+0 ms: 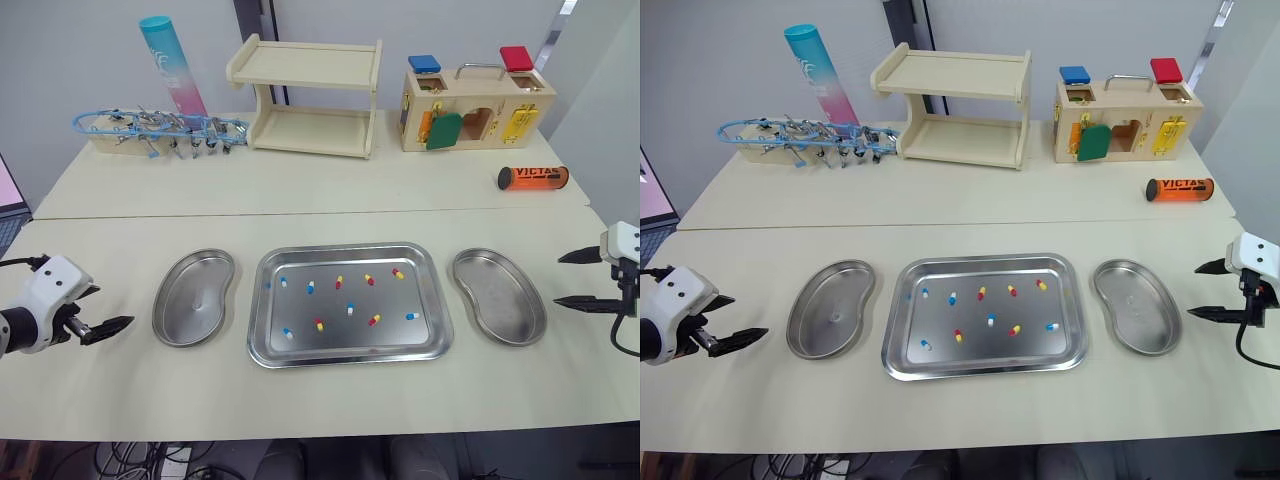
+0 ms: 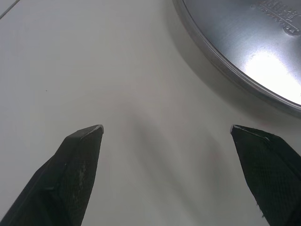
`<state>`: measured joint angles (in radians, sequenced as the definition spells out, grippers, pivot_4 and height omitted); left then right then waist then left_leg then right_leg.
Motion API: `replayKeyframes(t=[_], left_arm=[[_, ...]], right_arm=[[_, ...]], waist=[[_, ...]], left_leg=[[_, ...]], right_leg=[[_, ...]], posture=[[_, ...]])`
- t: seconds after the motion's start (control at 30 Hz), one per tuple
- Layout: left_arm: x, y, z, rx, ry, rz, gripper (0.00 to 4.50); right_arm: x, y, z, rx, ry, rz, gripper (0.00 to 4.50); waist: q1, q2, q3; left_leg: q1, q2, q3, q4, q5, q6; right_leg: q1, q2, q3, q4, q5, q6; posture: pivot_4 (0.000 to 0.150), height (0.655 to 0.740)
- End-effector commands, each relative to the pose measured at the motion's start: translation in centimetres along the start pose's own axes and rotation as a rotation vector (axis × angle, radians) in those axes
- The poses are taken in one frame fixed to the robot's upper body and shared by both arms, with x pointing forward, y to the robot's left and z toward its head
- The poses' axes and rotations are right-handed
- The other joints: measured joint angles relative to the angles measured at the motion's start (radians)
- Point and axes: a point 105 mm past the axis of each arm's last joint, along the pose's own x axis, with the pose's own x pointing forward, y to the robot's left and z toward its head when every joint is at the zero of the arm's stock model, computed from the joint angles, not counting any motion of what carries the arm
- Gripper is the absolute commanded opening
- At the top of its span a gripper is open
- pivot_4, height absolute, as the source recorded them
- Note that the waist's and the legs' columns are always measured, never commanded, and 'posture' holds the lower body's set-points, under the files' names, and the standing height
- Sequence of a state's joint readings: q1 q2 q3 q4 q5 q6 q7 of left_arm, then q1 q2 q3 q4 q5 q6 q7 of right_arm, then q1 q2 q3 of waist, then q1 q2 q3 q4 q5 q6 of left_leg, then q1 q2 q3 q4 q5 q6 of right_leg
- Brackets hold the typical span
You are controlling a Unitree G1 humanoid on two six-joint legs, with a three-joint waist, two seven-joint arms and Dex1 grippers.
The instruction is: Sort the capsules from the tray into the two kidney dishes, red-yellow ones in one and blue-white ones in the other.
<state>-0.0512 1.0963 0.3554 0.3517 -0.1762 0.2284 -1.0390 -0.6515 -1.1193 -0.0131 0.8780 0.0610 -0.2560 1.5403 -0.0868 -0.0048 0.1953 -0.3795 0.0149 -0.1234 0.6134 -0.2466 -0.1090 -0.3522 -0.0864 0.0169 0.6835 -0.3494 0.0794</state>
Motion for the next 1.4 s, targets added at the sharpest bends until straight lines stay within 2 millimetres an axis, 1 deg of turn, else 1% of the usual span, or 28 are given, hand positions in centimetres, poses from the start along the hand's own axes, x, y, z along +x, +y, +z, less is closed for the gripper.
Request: replayKeyframes(t=[0.03,0.17,0.33,0.6,0.73,0.8,0.93,1.03,1.1,1.23,1.3,1.4], left_arm=[[-0.4,0.3,0.9,0.025,-0.021,-0.008,4.5],[-0.6,0.1,1.5,0.014,-0.053,-0.033,4.5],[-0.9,0.2,1.6,-0.012,-0.089,-0.03,4.5],[-1.7,0.0,0.1,-0.038,-0.069,0.017,4.5],[-1.9,0.0,0.1,-0.079,-0.11,0.032,4.5],[-1.9,0.0,0.0,-0.073,-0.115,0.047,4.5],[-1.5,-0.6,0.0,-0.067,-0.134,0.062,4.5],[-1.4,-1.6,0.4,-0.108,-0.177,0.048,4.5],[-1.8,-2.1,0.6,-0.106,-0.184,0.031,4.5],[-2.8,-1.3,0.7,-0.129,-0.192,0.065,4.5],[-3.3,-1.4,0.1,-0.142,-0.182,0.079,4.5],[-4.5,-1.7,-0.8,-0.155,-0.169,0.094,4.5]], right_arm=[[-0.7,-0.6,0.5,-0.026,-0.01,-0.037,4.49],[-0.7,-0.5,0.2,-0.03,-0.003,-0.037,4.49],[-0.8,-0.5,0.1,-0.032,-0.002,-0.041,4.49],[-1.0,-0.4,-0.2,-0.011,-0.013,-0.055,4.49],[-1.3,-0.8,-0.4,0.012,-0.016,-0.089,4.49],[-1.3,-0.8,-0.4,0.018,-0.023,-0.097,4.49],[-1.3,-0.6,-1.1,0.032,-0.009,-0.1,4.49],[-1.7,-1.0,-1.8,0.04,0.012,-0.147,4.49],[-2.0,-1.2,-2.0,0.051,0.023,-0.165,4.49],[-2.2,-1.7,-2.1,0.066,0.035,-0.197,4.49],[-2.1,-1.6,-2.2,0.068,0.034,-0.197,4.49],[-2.1,-1.5,-1.5,0.041,0.014,-0.167,4.49]], waist=[[0.0,0.0,0.0],[0.0,0.0,0.0],[-0.001,0.0,0.0],[-0.002,0.0,0.0],[-0.001,0.0,0.0],[-0.001,0.0,0.0],[-0.001,0.0,0.0],[-0.001,0.0,0.0],[0.0,0.0,0.0],[-0.002,0.0,0.0],[-0.002,0.0,0.0],[-0.002,0.0,0.0]], left_leg=[[0.0,0.0,0.0,0.0,0.0,0.0],[0.0,0.0,0.0,0.0,0.0,0.0],[0.0,0.0,0.0,0.0,0.0,0.0],[0.0,0.0,0.0,0.0,0.0,0.0],[0.0,0.0,0.0,0.001,0.0,0.0],[0.0,0.0,0.0,0.001,0.0,0.0],[0.0,0.0,0.0,0.001,0.0,0.0],[0.0,0.0,0.0,0.002,0.0,0.0],[0.0,0.0,0.0,0.002,0.0,0.0],[0.001,0.0,0.0,0.003,0.0,0.0],[0.001,0.0,0.001,0.004,-0.001,0.002],[0.0,0.0,0.001,0.005,-0.002,0.004]], right_leg=[[0.0,0.0,0.0,0.0,0.0,0.0],[0.0,0.0,0.0,0.0,0.0,0.0],[0.0,0.0,0.0,0.0,0.0,0.0],[0.0,0.0,0.0,0.001,0.0,0.0],[0.0,0.0,0.0,0.002,0.0,0.0],[0.0,0.0,0.0,0.002,0.0,0.0],[0.0,0.0,0.001,0.002,0.0,0.0],[0.0,0.0,0.001,0.002,0.0,0.0],[0.0,0.0,0.001,0.002,0.0,0.0],[0.0,0.0,0.001,0.005,0.0,0.0],[0.0,0.0,0.002,0.005,0.0,0.0],[0.0,0.0,0.002,0.005,0.0,0.0]], posture=[[0.15,0.74],[0.15,0.74],[0.15,0.74],[0.15,0.74],[0.15,0.74],[0.15,0.74],[0.15,0.74],[0.15,0.74],[0.15,0.74],[0.15,0.74],[0.15,0.74],[0.15,0.74]])
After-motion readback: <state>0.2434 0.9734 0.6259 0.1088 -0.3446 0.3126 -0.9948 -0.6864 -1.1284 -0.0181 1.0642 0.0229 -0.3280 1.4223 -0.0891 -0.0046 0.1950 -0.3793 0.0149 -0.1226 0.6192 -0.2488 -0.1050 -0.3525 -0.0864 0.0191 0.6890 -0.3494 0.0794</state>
